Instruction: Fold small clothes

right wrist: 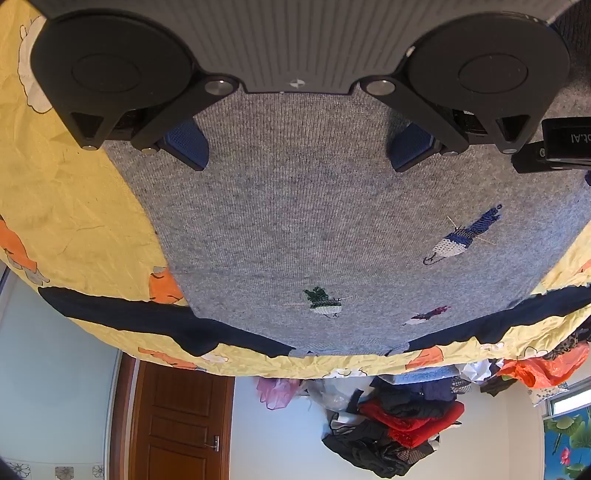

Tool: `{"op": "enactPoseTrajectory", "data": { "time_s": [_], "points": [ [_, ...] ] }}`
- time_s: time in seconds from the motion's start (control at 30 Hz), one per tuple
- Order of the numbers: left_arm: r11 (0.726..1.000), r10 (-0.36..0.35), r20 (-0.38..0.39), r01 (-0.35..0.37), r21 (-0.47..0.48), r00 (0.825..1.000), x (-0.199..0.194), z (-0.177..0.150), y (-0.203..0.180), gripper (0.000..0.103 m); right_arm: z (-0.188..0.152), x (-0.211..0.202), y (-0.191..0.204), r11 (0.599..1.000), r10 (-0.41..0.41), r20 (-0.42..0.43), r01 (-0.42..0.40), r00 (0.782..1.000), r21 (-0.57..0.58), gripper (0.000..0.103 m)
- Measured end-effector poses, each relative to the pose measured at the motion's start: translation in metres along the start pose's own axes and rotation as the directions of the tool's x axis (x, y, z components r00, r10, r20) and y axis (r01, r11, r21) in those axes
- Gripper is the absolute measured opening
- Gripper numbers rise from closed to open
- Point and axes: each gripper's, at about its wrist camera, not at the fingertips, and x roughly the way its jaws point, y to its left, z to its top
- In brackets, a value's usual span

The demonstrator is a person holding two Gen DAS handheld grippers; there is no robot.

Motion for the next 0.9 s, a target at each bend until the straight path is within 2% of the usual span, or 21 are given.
{"op": "enactPoseTrajectory", "data": {
  "time_s": [0.07, 0.13, 0.17, 0.27, 0.3, 0.43, 0.9],
  "points": [
    [1.0, 0.005, 0.012, -0.005, 0.001, 1.0, 0.002, 0.001, 0.0, 0.103, 0.0, 0.0, 0.0, 1.0, 0.0, -0.001, 0.0, 1.0, -0.001, 0.103],
    [1.0, 0.019, 0.097, -0.02, 0.009, 0.995, -0.003, -0.01, -0.006, 0.103, 0.0, 0.0, 0.0, 1.0, 0.0, -0.001, 0.0, 1.0, -0.001, 0.103],
    [1.0, 0.018, 0.112, -0.019, 0.008, 0.994, -0.004, -0.013, -0.007, 0.103, 0.0, 0.0, 0.0, 1.0, -0.001, -0.001, 0.001, 1.0, -0.001, 0.103],
    [1.0, 0.014, 0.108, -0.015, 0.006, 0.994, -0.005, -0.011, -0.006, 0.103, 0.0, -0.001, 0.0, 1.0, -0.001, -0.001, 0.001, 1.0, -0.001, 0.103],
    [1.0, 0.011, 0.084, -0.012, 0.004, 0.996, 0.002, -0.007, -0.003, 0.103, 0.0, 0.0, 0.0, 1.0, -0.002, -0.001, 0.002, 1.0, -0.002, 0.103],
    [1.0, 0.011, 0.115, -0.012, 0.004, 0.993, -0.003, -0.011, -0.002, 0.103, 0.0, -0.001, 0.0, 1.0, -0.002, -0.001, 0.002, 1.0, -0.002, 0.103],
    [1.0, 0.011, 0.12, -0.011, 0.005, 0.993, -0.003, -0.012, -0.002, 0.103, 0.0, -0.001, 0.0, 1.0, -0.002, -0.001, 0.002, 1.0, -0.002, 0.103]
  ]
}}
